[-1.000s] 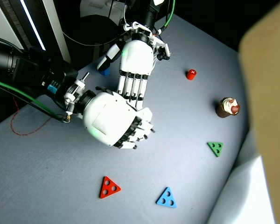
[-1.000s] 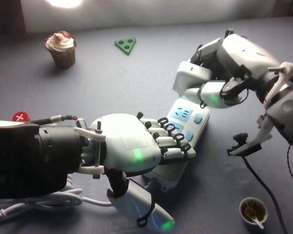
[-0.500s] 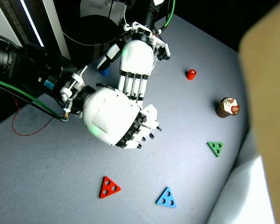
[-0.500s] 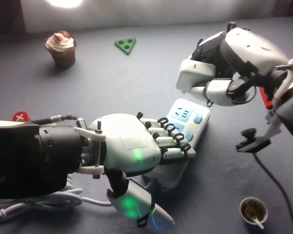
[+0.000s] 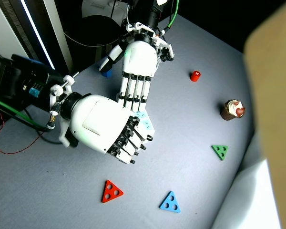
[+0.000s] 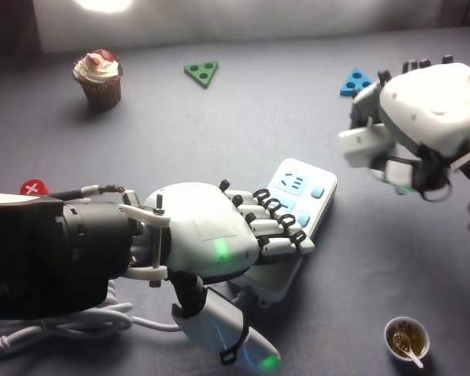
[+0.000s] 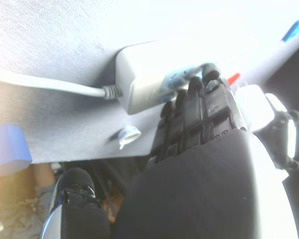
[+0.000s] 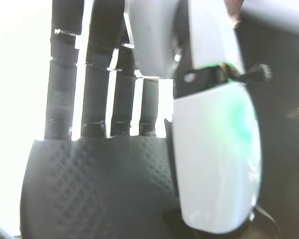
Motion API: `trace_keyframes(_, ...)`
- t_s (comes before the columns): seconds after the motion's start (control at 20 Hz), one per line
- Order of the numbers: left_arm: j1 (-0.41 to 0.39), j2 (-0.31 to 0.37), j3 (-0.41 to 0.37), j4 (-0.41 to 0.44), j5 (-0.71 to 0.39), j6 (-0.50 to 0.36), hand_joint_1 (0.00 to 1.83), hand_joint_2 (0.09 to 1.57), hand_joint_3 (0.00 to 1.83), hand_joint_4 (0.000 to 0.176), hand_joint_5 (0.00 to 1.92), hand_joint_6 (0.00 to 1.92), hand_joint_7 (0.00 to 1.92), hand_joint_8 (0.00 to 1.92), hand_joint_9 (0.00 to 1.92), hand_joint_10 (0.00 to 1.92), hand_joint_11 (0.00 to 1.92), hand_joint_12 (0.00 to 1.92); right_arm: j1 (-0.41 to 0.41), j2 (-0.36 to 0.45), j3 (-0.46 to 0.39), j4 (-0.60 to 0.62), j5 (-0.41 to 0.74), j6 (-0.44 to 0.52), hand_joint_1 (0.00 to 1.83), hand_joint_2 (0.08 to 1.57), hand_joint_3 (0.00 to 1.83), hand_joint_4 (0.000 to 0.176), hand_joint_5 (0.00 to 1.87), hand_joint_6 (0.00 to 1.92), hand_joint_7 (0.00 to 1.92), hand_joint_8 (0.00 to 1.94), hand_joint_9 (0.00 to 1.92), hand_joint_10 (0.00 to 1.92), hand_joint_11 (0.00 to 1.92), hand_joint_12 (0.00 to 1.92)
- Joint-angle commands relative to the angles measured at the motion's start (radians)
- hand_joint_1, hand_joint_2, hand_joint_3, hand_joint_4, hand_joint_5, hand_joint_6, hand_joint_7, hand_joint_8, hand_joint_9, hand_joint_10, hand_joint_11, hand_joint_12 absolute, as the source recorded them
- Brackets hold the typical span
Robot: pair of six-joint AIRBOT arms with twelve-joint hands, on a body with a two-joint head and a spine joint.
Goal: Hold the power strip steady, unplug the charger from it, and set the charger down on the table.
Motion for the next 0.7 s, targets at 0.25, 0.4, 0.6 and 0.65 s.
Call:
trace_keyframes(0.25,-0.008,0.008,-0.008,-0.006,-0.013,-0.003,0.0,0.99,0.0,0.0,0.05,0.0,0.08,0.0,0.07,0.0,0.09,0.01,-0.048,0.003,0.056,-0.236,0.108,-0.131,1.4,1.03,0.0,0.0,1.02,0.79,1.27,0.46,1.14,0.89,1.01,0.76)
trace_keyframes(0.4,-0.011,0.012,-0.008,-0.007,-0.012,-0.003,0.0,0.99,0.0,0.0,0.06,0.0,0.09,0.0,0.09,0.01,0.11,0.02,-0.06,-0.008,0.073,-0.323,0.108,-0.146,1.39,1.04,0.0,0.0,0.99,0.82,1.24,0.53,1.1,0.96,0.96,0.81)
trace_keyframes(0.6,-0.014,0.013,-0.009,-0.007,-0.012,-0.003,0.0,1.0,0.0,0.0,0.07,0.01,0.09,0.0,0.09,0.01,0.13,0.02,-0.091,-0.009,0.074,-0.386,0.106,-0.166,1.39,1.05,0.0,0.0,0.99,0.84,1.21,0.56,1.07,0.97,0.95,0.83)
trace_keyframes(0.65,-0.015,0.013,-0.01,-0.008,-0.011,-0.003,0.0,1.0,0.0,0.0,0.07,0.01,0.09,0.0,0.09,0.0,0.12,0.02,-0.102,-0.009,0.074,-0.398,0.106,-0.172,1.39,1.05,0.0,0.0,0.98,0.85,1.2,0.58,1.07,0.98,0.95,0.82)
